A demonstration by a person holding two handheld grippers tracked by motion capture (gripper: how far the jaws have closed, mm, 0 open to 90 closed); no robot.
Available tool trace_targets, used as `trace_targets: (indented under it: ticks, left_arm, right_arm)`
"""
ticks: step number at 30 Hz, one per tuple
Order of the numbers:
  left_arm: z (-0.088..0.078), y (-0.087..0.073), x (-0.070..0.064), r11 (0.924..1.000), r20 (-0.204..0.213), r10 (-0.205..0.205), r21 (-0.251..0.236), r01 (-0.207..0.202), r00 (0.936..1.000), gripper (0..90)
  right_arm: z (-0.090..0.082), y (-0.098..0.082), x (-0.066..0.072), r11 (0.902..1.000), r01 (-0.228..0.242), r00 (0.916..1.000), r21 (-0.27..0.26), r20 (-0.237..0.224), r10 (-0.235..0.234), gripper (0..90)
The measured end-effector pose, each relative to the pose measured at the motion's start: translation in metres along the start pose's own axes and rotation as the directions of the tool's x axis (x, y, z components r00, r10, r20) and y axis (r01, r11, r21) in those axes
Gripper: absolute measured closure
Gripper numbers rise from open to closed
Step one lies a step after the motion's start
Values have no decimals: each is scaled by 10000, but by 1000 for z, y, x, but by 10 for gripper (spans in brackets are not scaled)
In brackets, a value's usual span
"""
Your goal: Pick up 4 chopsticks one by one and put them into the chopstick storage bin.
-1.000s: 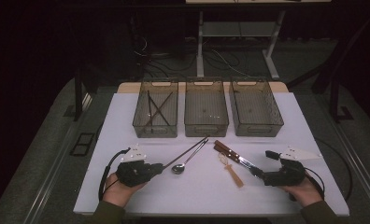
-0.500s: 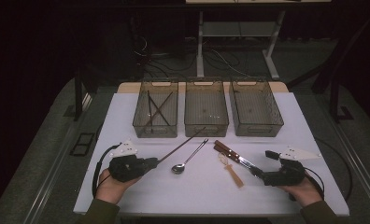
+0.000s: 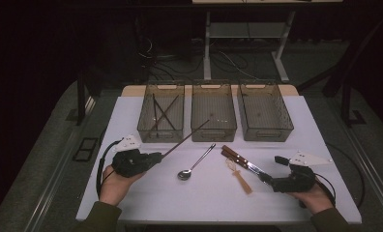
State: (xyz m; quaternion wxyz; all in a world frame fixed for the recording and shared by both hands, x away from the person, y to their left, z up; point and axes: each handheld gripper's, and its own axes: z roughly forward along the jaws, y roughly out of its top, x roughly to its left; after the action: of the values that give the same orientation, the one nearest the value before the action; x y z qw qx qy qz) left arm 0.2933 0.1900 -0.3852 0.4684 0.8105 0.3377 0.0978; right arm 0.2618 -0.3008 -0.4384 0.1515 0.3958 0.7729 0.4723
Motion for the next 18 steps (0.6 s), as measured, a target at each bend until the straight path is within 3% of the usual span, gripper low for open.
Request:
trace_targets:
  ticks: [10,18]
  left_arm:
    - [7,17,15,9989,-193,-305,-353,298,9994,845]
    - [14,29,32,9977,-703,-497,-500,462,9963,845]
  right_arm:
    - [0,0,0,10000,-18,10000,14,8,18,106]
    - [1,0,0,10000,-8,10000,16,11,8,107]
